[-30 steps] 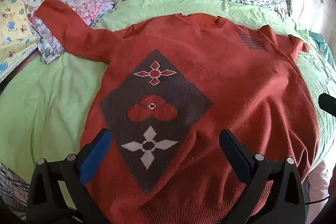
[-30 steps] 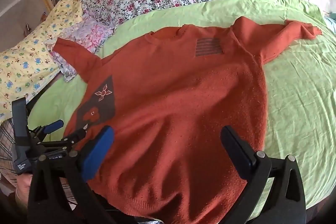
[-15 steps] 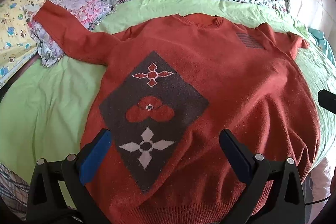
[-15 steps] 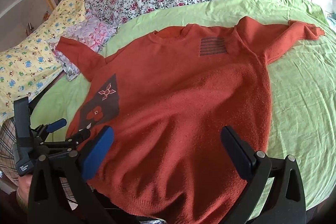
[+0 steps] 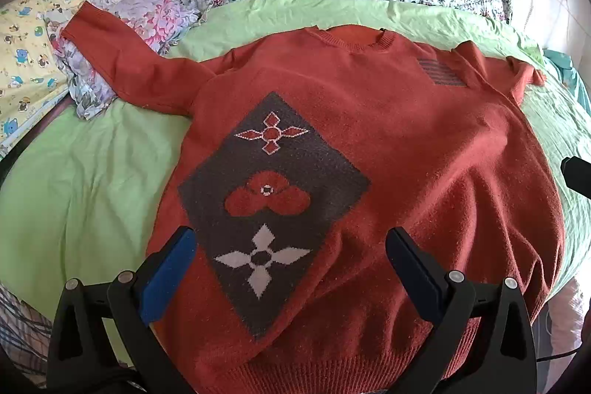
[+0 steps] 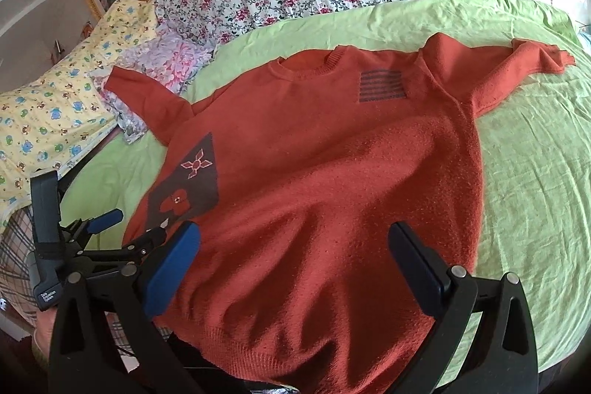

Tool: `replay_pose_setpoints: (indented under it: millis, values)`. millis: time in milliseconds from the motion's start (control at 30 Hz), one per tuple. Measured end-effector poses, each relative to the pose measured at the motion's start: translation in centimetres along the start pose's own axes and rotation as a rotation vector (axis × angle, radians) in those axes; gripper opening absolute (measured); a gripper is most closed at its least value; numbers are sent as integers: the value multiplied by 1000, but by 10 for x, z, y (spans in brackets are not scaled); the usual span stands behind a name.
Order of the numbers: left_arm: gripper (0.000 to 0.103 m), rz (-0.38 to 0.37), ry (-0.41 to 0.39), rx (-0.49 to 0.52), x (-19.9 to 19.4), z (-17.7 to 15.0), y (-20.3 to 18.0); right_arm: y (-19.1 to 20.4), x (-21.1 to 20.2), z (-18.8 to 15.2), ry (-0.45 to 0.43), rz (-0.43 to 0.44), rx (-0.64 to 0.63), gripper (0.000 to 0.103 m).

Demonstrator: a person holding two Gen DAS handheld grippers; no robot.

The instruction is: Fold small clothes

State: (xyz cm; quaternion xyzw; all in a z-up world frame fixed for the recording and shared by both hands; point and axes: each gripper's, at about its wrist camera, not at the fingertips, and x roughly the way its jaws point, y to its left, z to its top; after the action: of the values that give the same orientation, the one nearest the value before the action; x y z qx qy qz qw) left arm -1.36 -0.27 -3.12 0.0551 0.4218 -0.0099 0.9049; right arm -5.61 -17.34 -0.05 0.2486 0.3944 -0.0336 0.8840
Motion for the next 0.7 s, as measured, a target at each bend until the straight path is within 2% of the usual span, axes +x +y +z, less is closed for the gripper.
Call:
replay_pose_setpoints:
  millis: [700]
  values:
    - [102, -2, 9, -12, 2, -1, 0, 3, 0, 0, -2, 1, 3, 102]
